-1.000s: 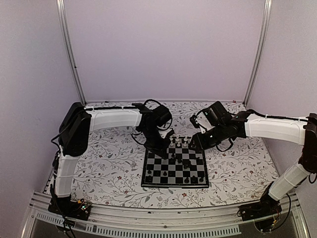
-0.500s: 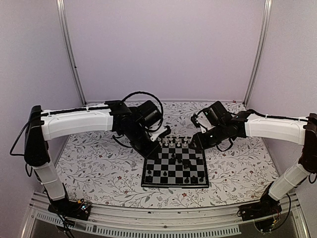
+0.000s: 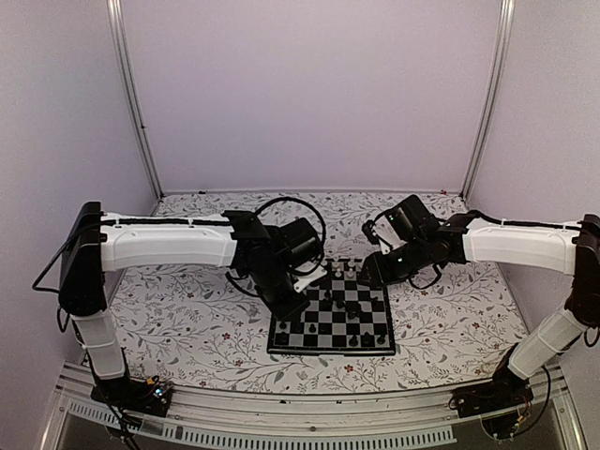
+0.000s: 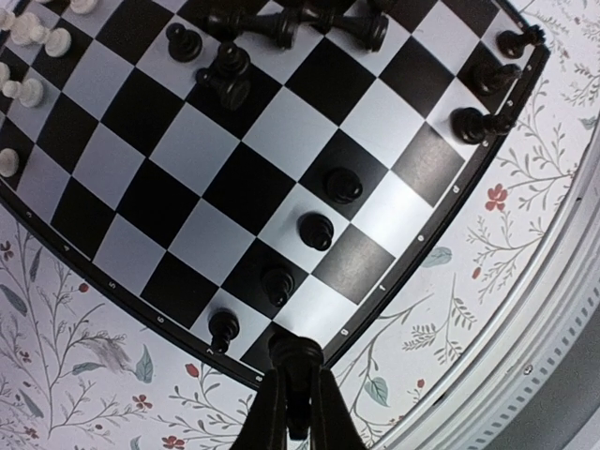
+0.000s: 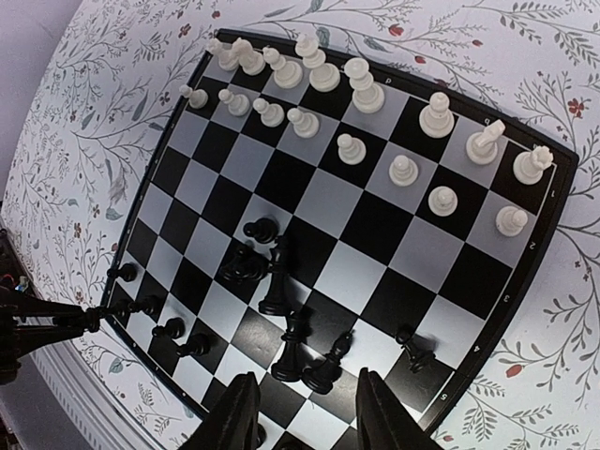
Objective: Set up the chess pieces on the board
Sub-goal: Place the chess piece on the chessboard.
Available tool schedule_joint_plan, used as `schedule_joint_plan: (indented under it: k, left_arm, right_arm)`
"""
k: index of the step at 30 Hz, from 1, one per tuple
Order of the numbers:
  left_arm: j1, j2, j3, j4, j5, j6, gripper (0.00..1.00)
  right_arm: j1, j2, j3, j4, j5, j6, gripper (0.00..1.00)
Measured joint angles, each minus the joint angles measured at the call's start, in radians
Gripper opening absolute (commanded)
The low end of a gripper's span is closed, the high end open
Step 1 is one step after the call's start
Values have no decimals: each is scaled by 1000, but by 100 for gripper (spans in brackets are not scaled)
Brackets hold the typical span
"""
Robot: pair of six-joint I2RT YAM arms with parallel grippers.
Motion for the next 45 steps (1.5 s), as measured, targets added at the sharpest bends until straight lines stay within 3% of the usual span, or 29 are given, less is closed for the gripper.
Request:
schedule_joint_plan:
  k: [45]
  left_arm:
    - [-45, 58, 4, -20, -14, 14, 0]
  right_arm:
    - [0, 0, -45, 32, -38, 48, 38]
